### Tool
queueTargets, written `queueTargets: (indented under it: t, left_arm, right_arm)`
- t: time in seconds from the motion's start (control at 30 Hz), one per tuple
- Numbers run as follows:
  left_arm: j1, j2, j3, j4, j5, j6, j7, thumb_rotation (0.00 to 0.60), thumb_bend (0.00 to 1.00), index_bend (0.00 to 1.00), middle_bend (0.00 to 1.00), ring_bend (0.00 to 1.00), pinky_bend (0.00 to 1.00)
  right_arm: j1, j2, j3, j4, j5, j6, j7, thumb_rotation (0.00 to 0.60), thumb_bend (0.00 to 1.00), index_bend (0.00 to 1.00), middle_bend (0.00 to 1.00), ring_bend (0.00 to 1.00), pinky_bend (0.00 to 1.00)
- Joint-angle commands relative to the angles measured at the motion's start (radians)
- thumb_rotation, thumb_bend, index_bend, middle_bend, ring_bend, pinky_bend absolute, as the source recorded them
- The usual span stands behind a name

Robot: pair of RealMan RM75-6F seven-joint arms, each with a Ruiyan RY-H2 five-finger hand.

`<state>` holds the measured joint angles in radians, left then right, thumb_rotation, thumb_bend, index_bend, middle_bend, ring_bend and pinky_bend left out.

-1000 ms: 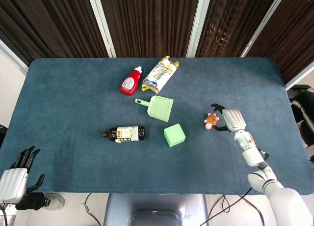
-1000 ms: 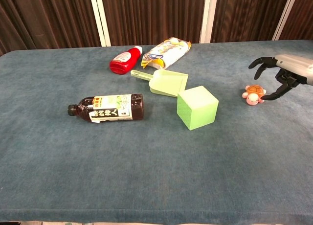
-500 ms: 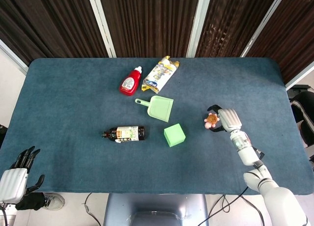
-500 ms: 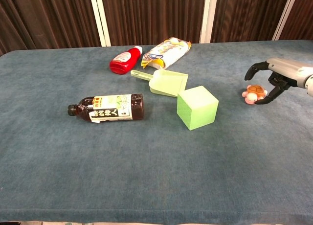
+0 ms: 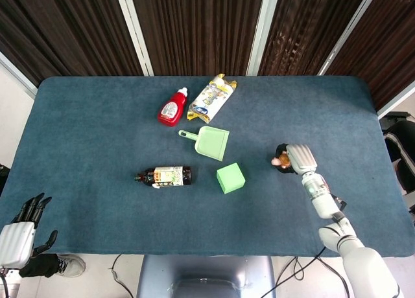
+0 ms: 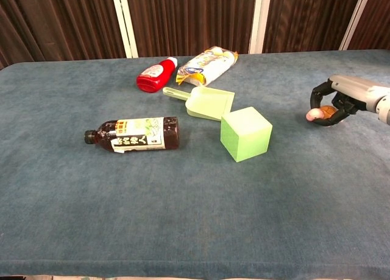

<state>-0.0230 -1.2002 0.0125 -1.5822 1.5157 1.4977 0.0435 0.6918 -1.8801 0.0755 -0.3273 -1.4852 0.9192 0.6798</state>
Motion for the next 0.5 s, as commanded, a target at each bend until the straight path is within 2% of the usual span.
queueTargets:
  t: [0.03, 0.5]
  left_arm:
    - [0.0, 0.0, -0.001, -0.001, 0.0, 0.0, 0.003, 0.6, 0.34, 0.12, 0.05, 0.07, 0.33]
    - [-0.006, 0.003, 0.0, -0.015, 0.0, -0.01, 0.02, 0.6, 0.34, 0.12, 0.05, 0.07, 0.33]
  right_arm:
    - [-0.003, 0.002, -0.005, 0.003, -0.007, 0.011, 0.022, 0.6, 0.98, 0.87, 0.69, 1.0, 0.93]
    - [-0.011, 0.031, -0.002, -0.036, -0.009, 0.06, 0.026, 0.6, 1.0, 0.87, 0.71, 1.0, 0.93]
